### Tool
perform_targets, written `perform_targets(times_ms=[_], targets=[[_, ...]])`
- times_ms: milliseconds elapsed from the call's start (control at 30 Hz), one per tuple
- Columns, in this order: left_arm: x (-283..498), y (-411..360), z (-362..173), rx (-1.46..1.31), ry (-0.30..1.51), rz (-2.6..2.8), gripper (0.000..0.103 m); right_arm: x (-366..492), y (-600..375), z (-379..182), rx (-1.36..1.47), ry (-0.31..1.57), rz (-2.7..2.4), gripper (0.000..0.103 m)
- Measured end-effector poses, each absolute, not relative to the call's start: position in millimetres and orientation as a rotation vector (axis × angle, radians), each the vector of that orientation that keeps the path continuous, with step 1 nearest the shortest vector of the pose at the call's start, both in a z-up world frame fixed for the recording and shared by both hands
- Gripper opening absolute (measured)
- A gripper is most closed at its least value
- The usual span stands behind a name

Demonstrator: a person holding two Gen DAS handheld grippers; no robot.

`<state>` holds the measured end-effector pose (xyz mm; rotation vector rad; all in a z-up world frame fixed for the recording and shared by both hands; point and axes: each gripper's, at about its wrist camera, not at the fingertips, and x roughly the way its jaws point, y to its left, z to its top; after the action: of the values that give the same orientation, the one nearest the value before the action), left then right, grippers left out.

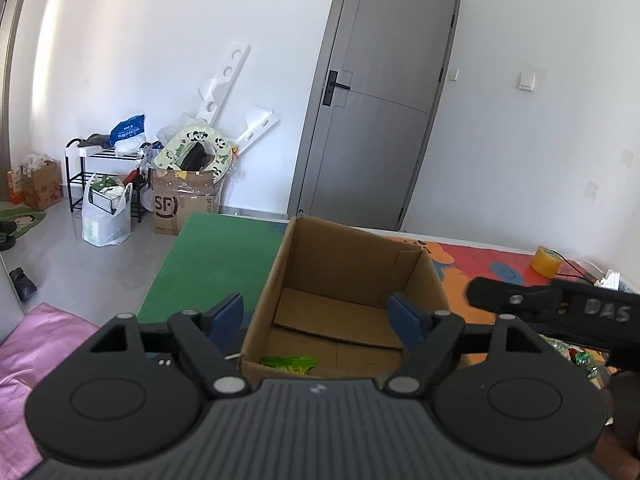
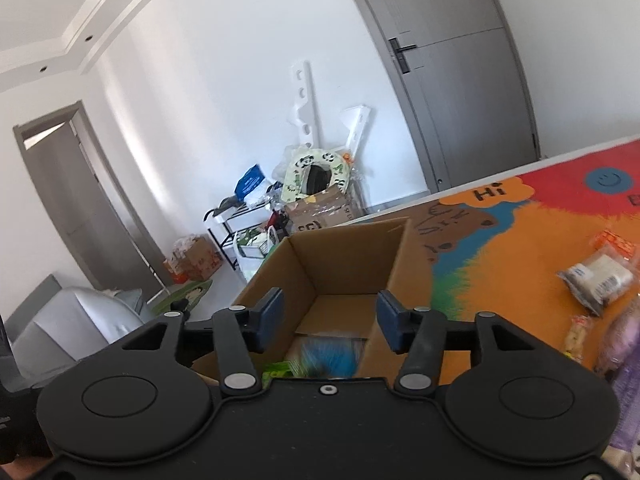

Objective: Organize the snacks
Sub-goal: 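Move both tools back over the snack pile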

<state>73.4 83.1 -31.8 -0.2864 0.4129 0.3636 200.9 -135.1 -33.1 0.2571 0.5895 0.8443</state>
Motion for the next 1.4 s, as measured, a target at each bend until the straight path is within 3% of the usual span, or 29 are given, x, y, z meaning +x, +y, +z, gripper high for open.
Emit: perform_targets(times_ms=[133, 233, 1400], targets=[[73.3, 72.3, -29.4, -0.278, 0.403, 0.358, 0.080, 197.4, -163.9, -34.1, 0.279, 0.562, 0.768, 0.082], [73.2, 62.2, -28.5, -0.281, 0.398, 0.340, 0.083, 194.9, -185.3, -36.3, 0.283, 0.556, 0.729, 0.090], [104.7, -67.5, -42.9, -0.218, 0.441, 0.057, 0.086, 183.5, -361.2, -61.7, 0.282, 0.526, 0.371, 0.091]])
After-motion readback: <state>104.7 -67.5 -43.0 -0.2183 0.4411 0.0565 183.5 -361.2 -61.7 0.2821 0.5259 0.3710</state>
